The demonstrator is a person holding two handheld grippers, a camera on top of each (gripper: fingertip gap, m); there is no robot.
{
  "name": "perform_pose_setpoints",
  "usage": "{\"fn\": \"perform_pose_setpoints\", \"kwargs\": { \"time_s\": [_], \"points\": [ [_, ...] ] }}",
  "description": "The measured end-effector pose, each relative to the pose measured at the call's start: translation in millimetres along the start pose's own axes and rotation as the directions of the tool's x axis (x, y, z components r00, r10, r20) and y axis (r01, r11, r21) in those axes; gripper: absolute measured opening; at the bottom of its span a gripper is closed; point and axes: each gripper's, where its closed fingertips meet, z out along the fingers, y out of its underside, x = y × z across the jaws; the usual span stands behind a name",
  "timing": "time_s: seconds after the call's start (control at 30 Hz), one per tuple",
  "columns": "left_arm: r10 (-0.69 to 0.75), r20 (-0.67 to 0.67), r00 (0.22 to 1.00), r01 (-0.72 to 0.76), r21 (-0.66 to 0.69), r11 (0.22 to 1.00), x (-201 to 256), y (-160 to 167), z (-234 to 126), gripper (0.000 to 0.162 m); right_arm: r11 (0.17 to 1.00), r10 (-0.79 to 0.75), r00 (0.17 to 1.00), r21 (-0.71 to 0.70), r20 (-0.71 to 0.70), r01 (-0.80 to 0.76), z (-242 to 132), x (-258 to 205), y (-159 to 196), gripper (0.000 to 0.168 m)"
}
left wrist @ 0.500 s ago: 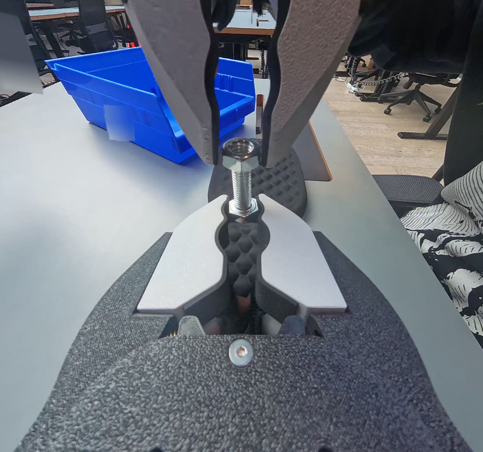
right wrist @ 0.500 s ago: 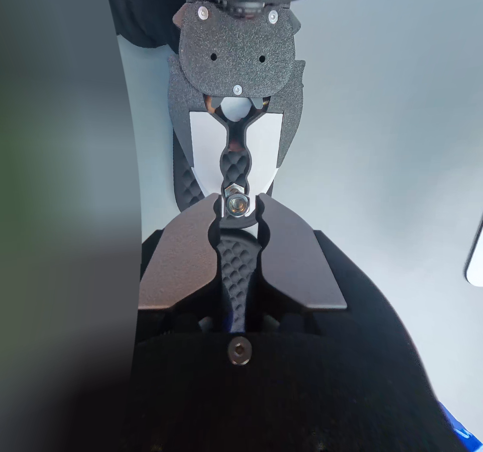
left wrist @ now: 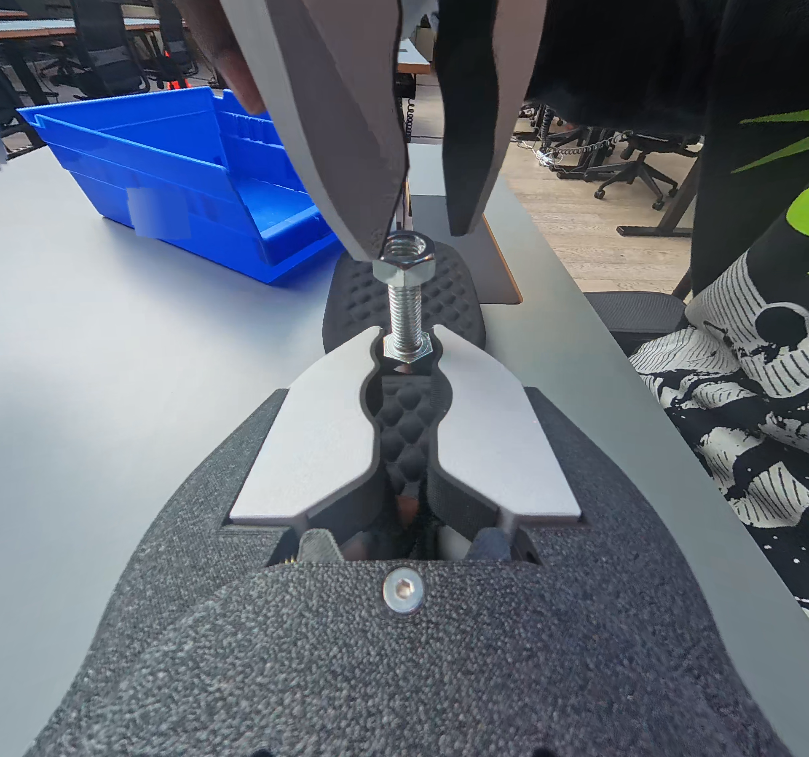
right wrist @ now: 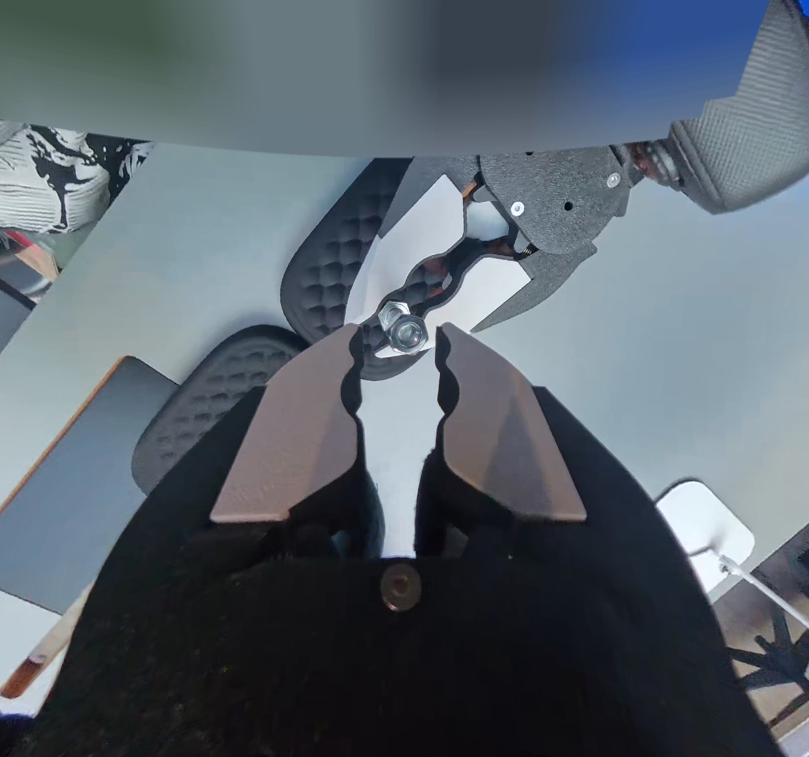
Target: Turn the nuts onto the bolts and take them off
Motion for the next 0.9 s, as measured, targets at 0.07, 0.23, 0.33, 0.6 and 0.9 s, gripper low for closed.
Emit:
{"fn": "perform_pose_setpoints", "kwargs": {
  "time_s": [0.07, 0.23, 0.33, 0.6, 0.9],
  "points": [
    [0.003, -0.007, 1.0, -0.003, -0.006, 1.0, 1, 1, 1, 0.017, 0.999, -0.042, 0.998, -0.007, 0.038, 0.042, 2, 0, -3, 0.03],
    [0.007, -0.014, 1.0, -0.007, -0.01, 1.0, 2, 1, 1, 0.017, 0.995, -0.09, 0.992, -0.034, 0.087, 0.093, 5, -1, -3, 0.017],
    [0.005, -0.005, 1.0, -0.005, -0.006, 1.0, 1, 1, 1, 0.017, 0.997, -0.061, 0.997, -0.039, 0.052, 0.063, 5, 1, -3, 0.016],
    [-0.018, 0.03, 0.999, 0.017, 0.037, 0.999, -5, -5, -2, 0.017, 0.983, 0.18, 0.979, -0.017, -0.097, -0.183, 0, 8, -1, 0.016],
    [0.033, -0.001, 0.999, -0.033, 0.081, 0.996, 2, -12, -4, 0.017, 0.964, 0.117, 0.99, 0.247, -0.075, -0.096, -5, 5, -12, 0.016]
  ]
}}
